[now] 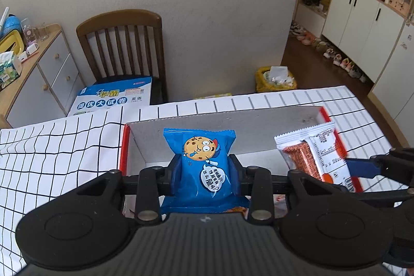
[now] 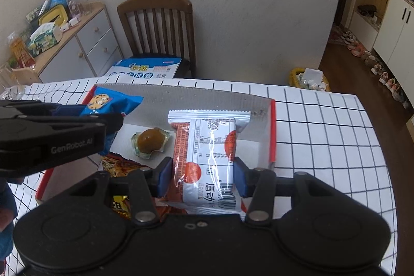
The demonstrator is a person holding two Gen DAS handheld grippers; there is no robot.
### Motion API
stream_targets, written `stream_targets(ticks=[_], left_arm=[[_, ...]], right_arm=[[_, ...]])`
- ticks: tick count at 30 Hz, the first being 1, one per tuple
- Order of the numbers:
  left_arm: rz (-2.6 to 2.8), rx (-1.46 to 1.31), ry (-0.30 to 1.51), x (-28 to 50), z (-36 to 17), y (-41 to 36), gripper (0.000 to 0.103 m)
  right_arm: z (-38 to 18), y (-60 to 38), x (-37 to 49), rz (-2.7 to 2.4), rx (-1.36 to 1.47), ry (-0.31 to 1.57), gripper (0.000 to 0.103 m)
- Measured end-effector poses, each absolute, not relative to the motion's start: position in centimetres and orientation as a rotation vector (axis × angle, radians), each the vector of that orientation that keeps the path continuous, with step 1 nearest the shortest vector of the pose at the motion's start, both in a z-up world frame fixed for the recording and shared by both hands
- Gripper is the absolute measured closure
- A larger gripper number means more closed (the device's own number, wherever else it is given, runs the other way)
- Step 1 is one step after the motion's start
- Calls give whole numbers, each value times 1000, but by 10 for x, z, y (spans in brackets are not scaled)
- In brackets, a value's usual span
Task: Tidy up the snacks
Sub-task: 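Carry both held packets over the red box and lower them inside, then open both tools to release the packets into the box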
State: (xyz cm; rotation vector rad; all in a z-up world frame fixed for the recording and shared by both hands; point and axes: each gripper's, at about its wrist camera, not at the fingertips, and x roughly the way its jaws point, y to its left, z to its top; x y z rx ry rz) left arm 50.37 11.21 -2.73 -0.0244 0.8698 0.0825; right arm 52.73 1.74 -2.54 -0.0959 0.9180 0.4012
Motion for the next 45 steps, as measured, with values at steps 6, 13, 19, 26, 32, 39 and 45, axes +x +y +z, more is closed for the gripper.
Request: stream_targets(ticks=[6, 13, 19, 26, 32, 39, 45], left_arm=[[120, -10, 923, 520, -46, 122, 67], [129, 15, 982, 534, -67, 128, 67], [127, 23, 1016, 538, -79, 127, 67], [133, 47, 1049, 542, -92, 124, 67], [145, 60, 1057, 541, -93, 123, 67], [131, 24, 1022, 536, -78, 125, 47], [118, 9, 994, 524, -60, 123, 46]], right_arm=[[-36, 28, 542, 408, -130, 930, 56], [-50, 37, 558, 411, -160, 953, 56], [-60, 37, 563, 411, -163, 975, 56], [-66, 40, 561, 411, -174, 985, 59], [-62, 37, 559, 406, -156, 977, 56], [-55, 33, 555, 401, -139, 959, 50], [-41, 27, 546, 392, -125, 937, 45]])
